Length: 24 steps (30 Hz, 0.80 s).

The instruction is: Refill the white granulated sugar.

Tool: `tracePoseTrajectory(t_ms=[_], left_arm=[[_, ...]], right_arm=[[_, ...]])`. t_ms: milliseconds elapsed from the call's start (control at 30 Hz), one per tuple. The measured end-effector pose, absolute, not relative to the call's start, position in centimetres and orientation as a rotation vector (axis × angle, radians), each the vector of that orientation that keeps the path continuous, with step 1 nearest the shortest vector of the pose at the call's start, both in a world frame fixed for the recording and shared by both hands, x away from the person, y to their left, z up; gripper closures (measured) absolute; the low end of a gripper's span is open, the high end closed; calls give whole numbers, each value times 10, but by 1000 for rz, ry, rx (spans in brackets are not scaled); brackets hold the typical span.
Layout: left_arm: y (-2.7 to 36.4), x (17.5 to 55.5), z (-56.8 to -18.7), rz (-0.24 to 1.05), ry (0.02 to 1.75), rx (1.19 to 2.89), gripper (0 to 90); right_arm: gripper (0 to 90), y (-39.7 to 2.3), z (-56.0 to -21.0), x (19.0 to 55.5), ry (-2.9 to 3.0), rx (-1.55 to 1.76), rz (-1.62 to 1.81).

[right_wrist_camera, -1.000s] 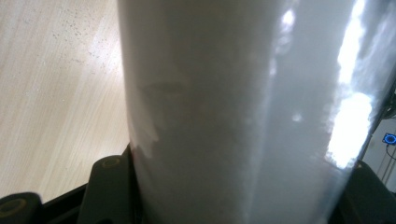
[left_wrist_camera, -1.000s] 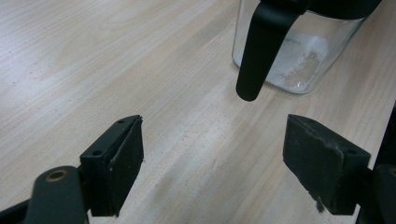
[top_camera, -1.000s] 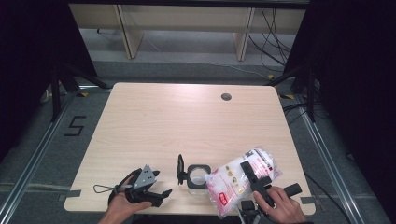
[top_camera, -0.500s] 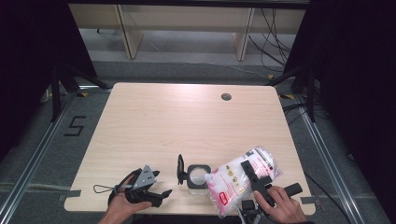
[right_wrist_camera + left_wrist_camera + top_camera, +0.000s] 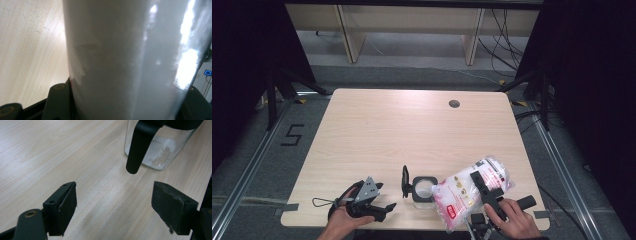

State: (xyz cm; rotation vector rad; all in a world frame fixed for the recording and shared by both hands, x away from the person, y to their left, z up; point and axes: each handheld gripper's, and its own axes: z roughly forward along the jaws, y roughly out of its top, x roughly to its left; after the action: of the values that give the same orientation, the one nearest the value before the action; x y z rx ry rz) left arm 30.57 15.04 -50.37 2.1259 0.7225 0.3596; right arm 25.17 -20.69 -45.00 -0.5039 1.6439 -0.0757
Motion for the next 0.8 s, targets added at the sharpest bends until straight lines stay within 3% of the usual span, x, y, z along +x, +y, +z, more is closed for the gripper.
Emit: tracePoseTrajectory(t_ms=[800], left_arm=[[151,305,-503,359,733,2129,200]], right_arm=[[431,-207,-454,252,1650,-516,-81]])
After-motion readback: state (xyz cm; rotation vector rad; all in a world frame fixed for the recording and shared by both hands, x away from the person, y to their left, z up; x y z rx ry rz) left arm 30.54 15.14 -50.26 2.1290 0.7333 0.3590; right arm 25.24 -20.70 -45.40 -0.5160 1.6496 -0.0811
